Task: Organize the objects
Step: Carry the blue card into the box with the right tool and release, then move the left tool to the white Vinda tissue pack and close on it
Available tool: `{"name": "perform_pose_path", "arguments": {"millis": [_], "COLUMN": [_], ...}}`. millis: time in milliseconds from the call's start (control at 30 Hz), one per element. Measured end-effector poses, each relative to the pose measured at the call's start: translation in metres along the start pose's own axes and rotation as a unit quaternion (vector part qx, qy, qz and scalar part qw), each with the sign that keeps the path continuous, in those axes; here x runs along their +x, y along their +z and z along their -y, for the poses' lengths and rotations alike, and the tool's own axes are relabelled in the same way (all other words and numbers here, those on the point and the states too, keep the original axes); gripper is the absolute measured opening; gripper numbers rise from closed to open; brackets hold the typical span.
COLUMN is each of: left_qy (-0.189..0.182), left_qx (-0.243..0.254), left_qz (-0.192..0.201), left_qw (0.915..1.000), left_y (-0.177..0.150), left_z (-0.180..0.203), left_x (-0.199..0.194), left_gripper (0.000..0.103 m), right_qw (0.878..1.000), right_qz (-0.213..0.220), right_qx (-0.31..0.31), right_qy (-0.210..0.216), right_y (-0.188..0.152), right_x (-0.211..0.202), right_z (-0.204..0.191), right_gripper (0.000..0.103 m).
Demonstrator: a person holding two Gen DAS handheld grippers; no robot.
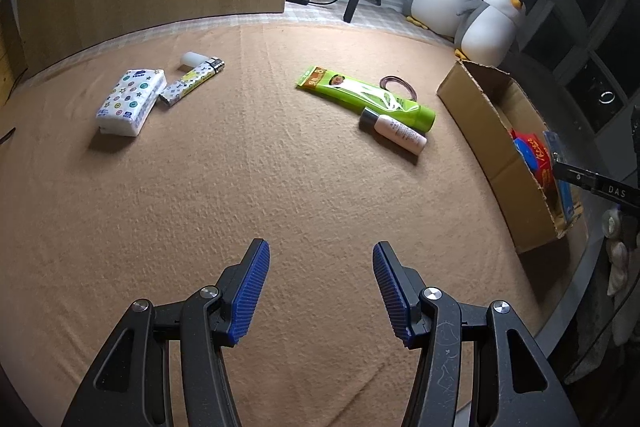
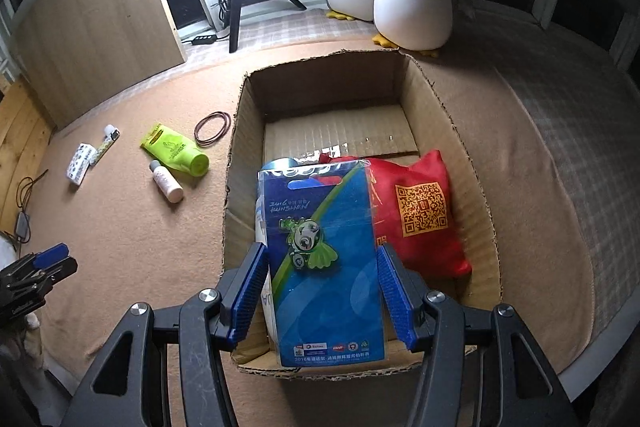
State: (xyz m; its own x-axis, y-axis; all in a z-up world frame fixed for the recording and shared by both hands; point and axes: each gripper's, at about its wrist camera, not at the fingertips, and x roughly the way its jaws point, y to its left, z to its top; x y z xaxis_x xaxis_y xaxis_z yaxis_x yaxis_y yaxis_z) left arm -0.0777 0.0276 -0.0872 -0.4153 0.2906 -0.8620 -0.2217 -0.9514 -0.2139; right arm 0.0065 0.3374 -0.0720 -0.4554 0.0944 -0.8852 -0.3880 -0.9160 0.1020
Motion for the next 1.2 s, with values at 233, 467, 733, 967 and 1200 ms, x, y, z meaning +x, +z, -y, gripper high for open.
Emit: {"name": "perform_pose_path", "arguments": {"millis": [233, 467, 733, 967, 1200], "left_qy": [0.011, 0.021, 0.029, 0.045, 0.074], "left_qx": [0.007, 0.013, 0.006, -0.017, -0.040], "left_qz": [0.010, 0.023, 0.025, 0.020, 0.021], "left_qw": [0.9999, 0.9994, 0.9992, 0.9986, 0.9962], "left_y": [-0.001, 0.001, 0.002, 0.011, 0.035], "left_z": [-0.002, -0.005, -0.024, -0.061, -0.102], "left_x": [-0.010, -0.024, -0.030, -0.028, -0.022], "left_gripper": [0.058, 0.058, 0.064, 0.073, 0.080], "right_qw": [1.000, 1.000, 0.999, 0.997, 0.995], "right_qz": [0.010, 0.020, 0.025, 0.017, 0.009], "right_qx": [-0.011, -0.019, -0.028, -0.042, -0.053], "right_qy": [-0.015, -0.001, 0.034, 0.065, 0.081], "right_y": [0.003, 0.004, 0.007, 0.005, 0.004], "right_x": [-0.004, -0.013, -0.021, -0.016, -0.010], "right_z": [-0.009, -0.029, -0.065, -0.100, -0.122], "right_gripper": [0.057, 0.057, 0.057, 0.057, 0.057]}}
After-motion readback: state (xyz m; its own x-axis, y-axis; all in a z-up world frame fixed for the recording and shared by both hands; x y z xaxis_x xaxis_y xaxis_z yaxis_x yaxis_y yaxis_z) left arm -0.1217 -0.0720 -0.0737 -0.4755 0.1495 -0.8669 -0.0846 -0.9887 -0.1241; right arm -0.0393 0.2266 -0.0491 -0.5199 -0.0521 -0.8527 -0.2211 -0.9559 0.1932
